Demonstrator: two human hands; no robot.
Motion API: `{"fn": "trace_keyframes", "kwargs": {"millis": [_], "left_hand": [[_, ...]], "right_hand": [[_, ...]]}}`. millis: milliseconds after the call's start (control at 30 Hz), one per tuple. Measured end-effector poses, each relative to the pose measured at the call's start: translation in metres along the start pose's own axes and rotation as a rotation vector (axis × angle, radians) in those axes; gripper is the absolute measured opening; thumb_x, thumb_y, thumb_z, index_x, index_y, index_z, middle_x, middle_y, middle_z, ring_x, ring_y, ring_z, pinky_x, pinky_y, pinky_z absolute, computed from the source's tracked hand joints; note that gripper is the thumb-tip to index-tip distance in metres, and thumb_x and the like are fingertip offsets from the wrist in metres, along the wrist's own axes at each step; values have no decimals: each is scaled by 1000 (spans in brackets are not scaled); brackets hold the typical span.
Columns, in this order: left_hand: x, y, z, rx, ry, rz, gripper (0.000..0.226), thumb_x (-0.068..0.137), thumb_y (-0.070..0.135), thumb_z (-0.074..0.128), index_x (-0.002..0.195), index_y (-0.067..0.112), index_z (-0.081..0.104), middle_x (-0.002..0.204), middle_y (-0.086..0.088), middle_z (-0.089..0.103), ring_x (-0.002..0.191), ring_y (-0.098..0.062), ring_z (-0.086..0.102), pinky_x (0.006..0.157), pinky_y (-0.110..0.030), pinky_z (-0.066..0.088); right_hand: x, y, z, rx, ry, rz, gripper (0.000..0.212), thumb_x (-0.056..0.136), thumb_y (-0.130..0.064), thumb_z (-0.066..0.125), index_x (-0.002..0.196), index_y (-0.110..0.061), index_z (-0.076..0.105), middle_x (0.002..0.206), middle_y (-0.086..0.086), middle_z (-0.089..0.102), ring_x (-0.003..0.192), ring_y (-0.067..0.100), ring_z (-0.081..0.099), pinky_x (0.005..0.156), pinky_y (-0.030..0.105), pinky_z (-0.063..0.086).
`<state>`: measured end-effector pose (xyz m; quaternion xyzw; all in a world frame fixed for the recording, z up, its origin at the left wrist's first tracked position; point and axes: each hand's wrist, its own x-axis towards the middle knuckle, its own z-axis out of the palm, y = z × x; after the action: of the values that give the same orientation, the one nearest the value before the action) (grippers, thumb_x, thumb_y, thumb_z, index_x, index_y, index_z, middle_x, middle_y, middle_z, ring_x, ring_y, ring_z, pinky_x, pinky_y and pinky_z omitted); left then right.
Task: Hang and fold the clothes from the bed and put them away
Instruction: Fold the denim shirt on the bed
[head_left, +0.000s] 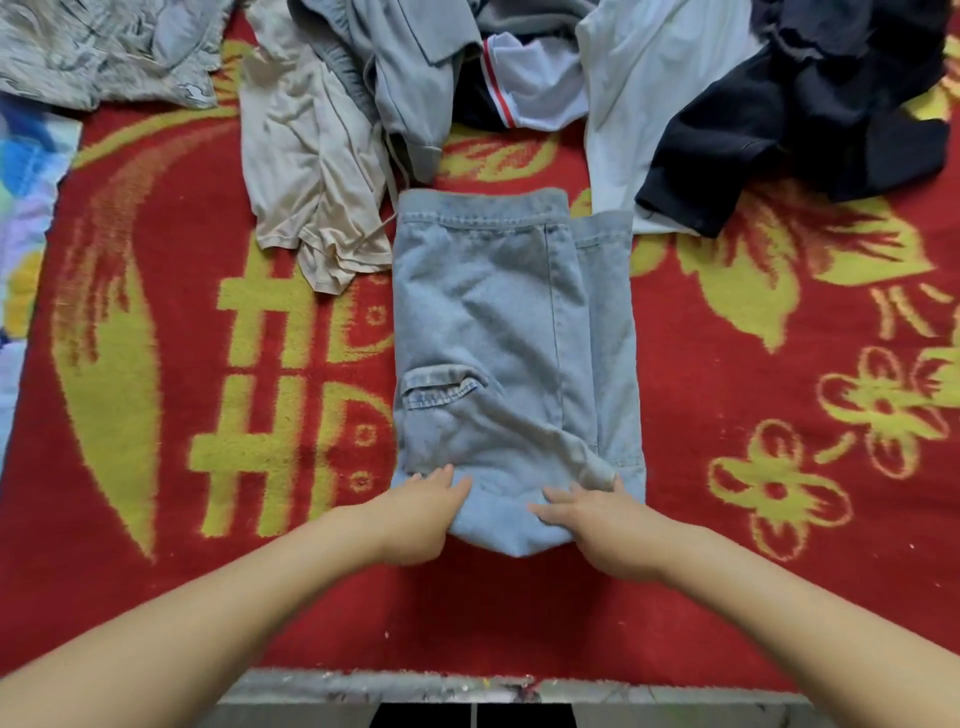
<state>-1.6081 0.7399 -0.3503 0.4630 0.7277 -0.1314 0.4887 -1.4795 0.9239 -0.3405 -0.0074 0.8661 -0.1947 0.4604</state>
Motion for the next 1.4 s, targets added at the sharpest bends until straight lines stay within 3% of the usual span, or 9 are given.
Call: {"fn": "trace_keyframes", "kwargs": {"millis": [133,267,500,600,667,733,933,1233,1400], "left_hand": [[-38,5,-32,-329,-493,134,29,76,-6,43,101,-2,56,81,-20,61,65,-28,59,53,-27,45],[-37,-10,-67,-575,-514,-54,16,73,-3,48,80,11,54,66,-5,54,47,-13,52,43,-16,37],[42,-72,-140,-582,170,-344,7,73,4,47,76,5,53,69,-9,50,57,-20,49,47,-24,40],[64,-67,-115,-329,501,-516,23,84,12,48,105,6,57,102,-14,58,95,-30,57,81,-38,48],[68,-50,-85,-149,780,-494,46,91,25,46,136,14,44,140,-13,44,131,-30,39,112,-55,19],[69,-22,-57,-49,931,-330,56,94,36,34,148,19,32,155,-10,28,145,-27,22,111,-63,0],[95,-31,-2,-180,858,-409,58,97,49,23,149,32,1,159,2,-4,147,-19,-10,109,-67,-6],[118,-46,7,-227,805,-441,60,94,53,5,148,36,-11,159,1,-16,145,-20,-20,107,-66,-12],[74,-18,13,-85,961,-236,63,94,45,26,151,21,15,157,-6,6,147,-18,2,110,-66,0]], "right_hand": [[-42,-10,-41,222,-395,-109,41,86,-4,38,112,-25,59,96,4,64,83,8,61,70,21,46],[-37,9,-79,366,-445,-69,31,89,-2,45,113,-12,61,107,2,66,91,8,58,82,24,49],[45,59,-121,301,442,205,9,87,-12,54,95,-10,56,100,11,63,95,27,57,67,33,37],[74,51,-97,255,656,373,36,95,-19,47,130,-16,49,132,10,52,126,29,45,101,47,35],[80,33,-77,205,805,397,50,98,-24,44,146,-20,35,152,5,33,144,24,22,113,60,10],[82,8,-53,69,881,295,52,97,-29,44,148,-20,35,157,6,26,147,27,17,108,69,3],[99,38,1,64,691,417,56,99,-51,18,149,-36,-4,158,-8,-15,140,18,-27,104,70,-12],[116,66,6,-3,616,401,53,95,-54,2,142,-40,-19,157,-10,-20,144,22,-25,103,70,-15],[71,34,12,-22,743,354,58,97,-45,19,150,-22,20,159,5,12,146,29,5,101,77,5]]}}
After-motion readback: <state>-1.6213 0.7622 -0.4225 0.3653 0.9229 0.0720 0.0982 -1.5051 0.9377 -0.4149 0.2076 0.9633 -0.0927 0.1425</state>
